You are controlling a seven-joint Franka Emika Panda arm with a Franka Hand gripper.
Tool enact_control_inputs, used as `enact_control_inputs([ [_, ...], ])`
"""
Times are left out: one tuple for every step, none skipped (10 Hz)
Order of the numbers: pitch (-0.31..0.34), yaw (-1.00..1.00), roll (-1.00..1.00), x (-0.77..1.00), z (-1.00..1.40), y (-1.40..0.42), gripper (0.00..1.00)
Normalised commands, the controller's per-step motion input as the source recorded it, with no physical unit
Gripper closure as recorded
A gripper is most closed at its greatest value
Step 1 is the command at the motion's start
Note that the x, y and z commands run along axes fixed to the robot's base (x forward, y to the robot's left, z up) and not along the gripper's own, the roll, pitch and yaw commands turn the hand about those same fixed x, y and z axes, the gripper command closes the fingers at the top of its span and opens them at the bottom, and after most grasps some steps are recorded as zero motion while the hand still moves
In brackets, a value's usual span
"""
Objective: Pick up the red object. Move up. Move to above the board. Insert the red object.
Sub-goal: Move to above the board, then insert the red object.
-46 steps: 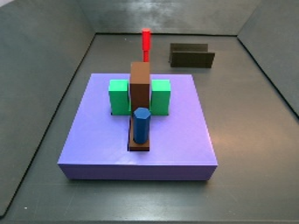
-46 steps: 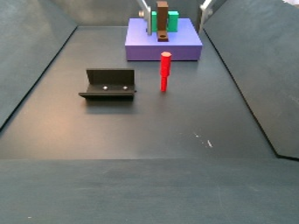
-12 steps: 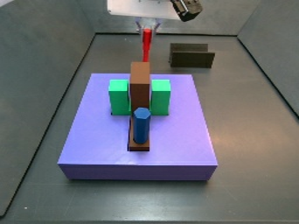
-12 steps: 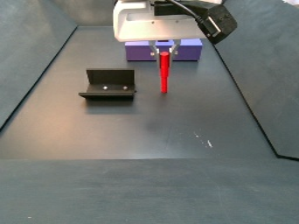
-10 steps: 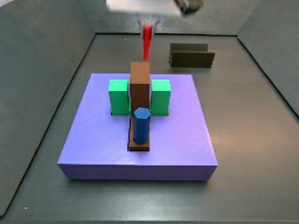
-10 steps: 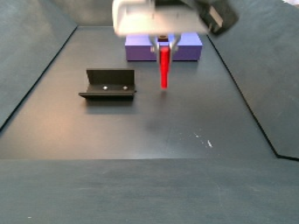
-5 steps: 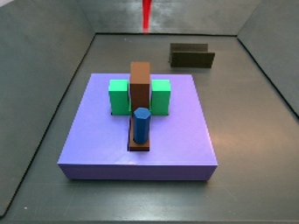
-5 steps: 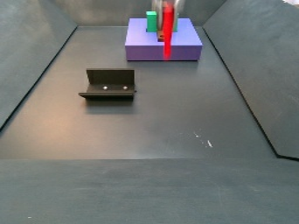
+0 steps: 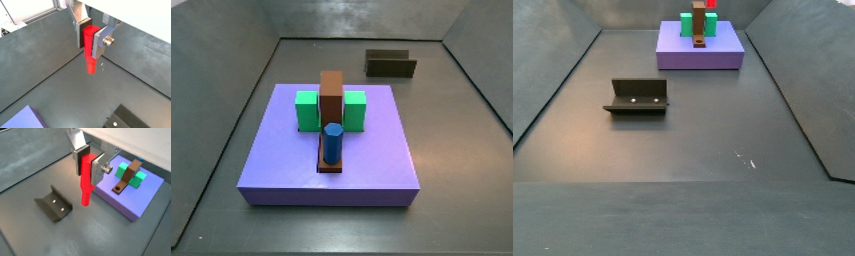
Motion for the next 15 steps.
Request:
enact_control_inputs([
  [0.073, -0.05, 0.13, -0.01, 0.22, -1.4, 1.0],
  [0.064, -0.03, 0.13, -0.01, 0.23, -1.4, 1.0],
  [0.078, -0.01, 0.04, 0.01, 0.24, -1.4, 1.0],
  [0.08, 0.0, 0.02, 0.01, 0.24, -1.4, 1.0],
  [0.089, 0.01, 0.02, 0.03, 0.24, -1.4, 1.0],
  [0.101, 0.0, 0.01, 0.06, 0.25, -1.4, 1.0],
  [0.124, 0.01, 0.02, 0.07, 0.18, -0.99, 1.0],
  [0.148, 0.01, 0.02, 0.08, 0.12, -0.61, 1.0],
  [0.137, 0.01, 0.01, 0.08, 0.06, -0.28, 1.0],
  [0.0, 0.0, 0.0, 0.0, -0.02, 0.03, 1.0],
  [0.0, -0.01, -0.08, 0.0, 0.0, 0.16, 1.0],
  [-0.049, -0.22, -0.47, 0.05, -0.19, 0.26, 1.0],
  [-0.026, -0.23, -0.43, 0.02, -0.27, 0.34, 1.0],
  [0.0, -0.17, -0.42, 0.0, -0.35, 0.5, 1.0],
  [0.0, -0.14, -0.4, 0.02, -0.38, 0.54, 1.0],
])
